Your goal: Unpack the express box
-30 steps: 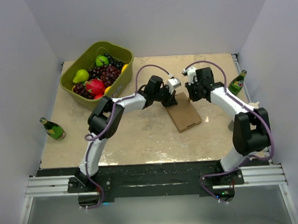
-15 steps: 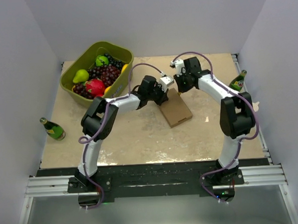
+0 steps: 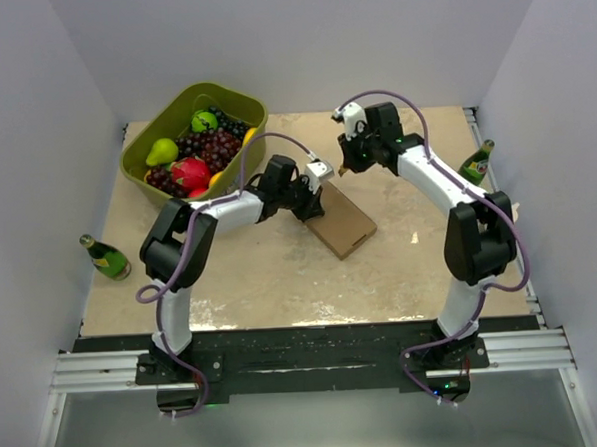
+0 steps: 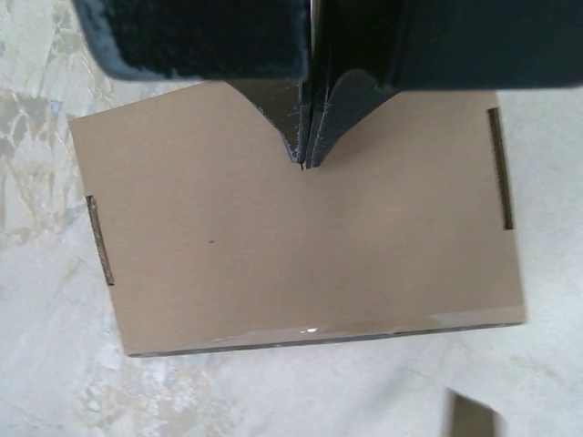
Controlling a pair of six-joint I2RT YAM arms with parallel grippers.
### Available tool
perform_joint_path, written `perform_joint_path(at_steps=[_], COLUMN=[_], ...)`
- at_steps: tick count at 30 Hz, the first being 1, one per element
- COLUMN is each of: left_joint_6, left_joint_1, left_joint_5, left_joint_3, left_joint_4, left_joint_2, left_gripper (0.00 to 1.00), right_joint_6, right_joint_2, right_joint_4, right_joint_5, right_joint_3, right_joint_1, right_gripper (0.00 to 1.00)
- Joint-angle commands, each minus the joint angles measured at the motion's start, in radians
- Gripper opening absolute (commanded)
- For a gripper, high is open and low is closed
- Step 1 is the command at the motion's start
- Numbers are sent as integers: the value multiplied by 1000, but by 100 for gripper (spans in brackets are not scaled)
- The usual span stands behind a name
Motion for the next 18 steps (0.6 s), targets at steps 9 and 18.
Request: perform_joint_path(at_steps=[9, 18], left_joint_6=[-58, -48], left_joint_1=[6, 9], left_joint_5=[93, 87], left_joint_3=[37, 45], left_joint_4=[62, 49], left_joint_2=[124, 133], left_gripper=[0, 0], right_joint_6=[-73, -50], right_joint_2=[5, 65], right_joint_4=[67, 94], right_joint_5=[-154, -54], right_joint_3=[59, 114], right_joint_1=[-14, -11], right_gripper=[0, 0])
